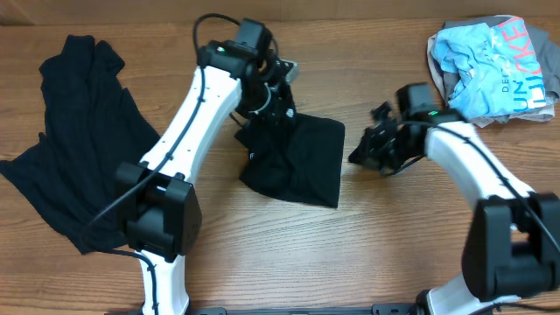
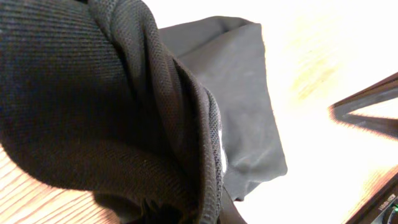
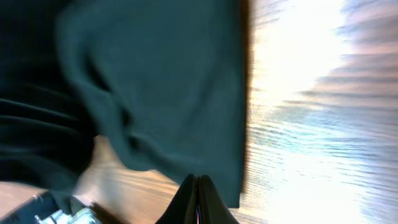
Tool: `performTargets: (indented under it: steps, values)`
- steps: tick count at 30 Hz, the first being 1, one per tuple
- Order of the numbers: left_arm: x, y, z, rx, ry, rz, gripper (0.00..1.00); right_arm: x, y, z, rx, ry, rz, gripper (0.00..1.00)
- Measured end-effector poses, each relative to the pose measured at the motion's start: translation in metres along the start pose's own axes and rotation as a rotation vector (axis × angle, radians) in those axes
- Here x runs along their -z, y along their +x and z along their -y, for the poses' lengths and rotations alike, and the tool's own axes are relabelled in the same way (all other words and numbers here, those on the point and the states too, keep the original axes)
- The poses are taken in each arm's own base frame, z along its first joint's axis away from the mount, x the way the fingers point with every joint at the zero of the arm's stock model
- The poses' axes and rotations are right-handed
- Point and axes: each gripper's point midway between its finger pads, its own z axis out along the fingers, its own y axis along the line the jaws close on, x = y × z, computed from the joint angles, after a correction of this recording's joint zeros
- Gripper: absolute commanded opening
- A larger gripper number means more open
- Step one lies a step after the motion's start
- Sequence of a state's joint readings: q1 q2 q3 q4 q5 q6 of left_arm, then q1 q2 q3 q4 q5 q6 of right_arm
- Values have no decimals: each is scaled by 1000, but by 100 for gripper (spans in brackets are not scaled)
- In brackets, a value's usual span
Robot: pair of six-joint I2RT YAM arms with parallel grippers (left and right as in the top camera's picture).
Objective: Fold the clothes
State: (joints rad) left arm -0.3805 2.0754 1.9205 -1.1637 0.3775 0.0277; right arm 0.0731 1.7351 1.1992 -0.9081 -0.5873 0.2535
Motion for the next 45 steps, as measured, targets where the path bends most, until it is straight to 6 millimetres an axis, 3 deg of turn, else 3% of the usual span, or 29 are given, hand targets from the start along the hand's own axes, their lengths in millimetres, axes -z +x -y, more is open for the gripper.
performTargets:
  steps: [4, 7, 9, 12, 14, 16, 21, 25, 29, 30, 33, 34, 36, 39, 42, 45]
  values:
    - [-6, -2, 16, -31, 9, 2, 8, 74, -31, -20, 23, -28, 162, 4]
    - [-8, -2, 23, -44, 5, 1, 19, 132, -45, -31, 54, -38, 295, 4]
    - [-10, -3, 26, -48, 2, 7, 27, 159, -48, -32, 61, -35, 357, 4]
    - [-13, -4, 34, -65, 4, 10, 42, 173, -49, -23, 42, -26, 385, 4]
    - [-15, -4, 42, -82, 9, 8, 61, 174, -50, -15, 21, -19, 385, 4]
    - [-18, -3, 51, -100, 16, 5, 73, 177, -53, -8, 4, -13, 392, 4]
    - [-25, -5, 79, -159, 45, 21, 74, 187, -56, 7, -31, 1, 419, 4]
    - [-26, -19, 90, -162, 65, 82, 76, 188, -52, 12, -43, 8, 408, 4]
    - [-15, -36, 72, -71, 63, 138, 95, 185, -48, 12, -46, 11, 390, 5]
    - [-9, -41, 62, -40, 58, 156, 100, 185, -47, 12, -44, 11, 387, 13]
    - [18, -60, 27, 54, 35, 226, 100, 179, -46, 7, -23, 12, 374, 47]
    - [30, -66, 13, 83, 25, 252, 100, 173, -45, 4, -6, 11, 362, 56]
    - [50, -76, -13, 138, 7, 305, 100, 160, -41, -4, 4, 4, 332, 66]
    - [73, -77, -51, 218, -22, 345, 100, 130, -38, -25, 59, -16, 293, 75]
    - [80, -66, -73, 288, -39, 327, 100, 94, -32, -43, 66, -26, 251, 75]
    - [81, -57, -81, 319, -47, 303, 100, 56, -20, -55, 50, -12, 198, 73]
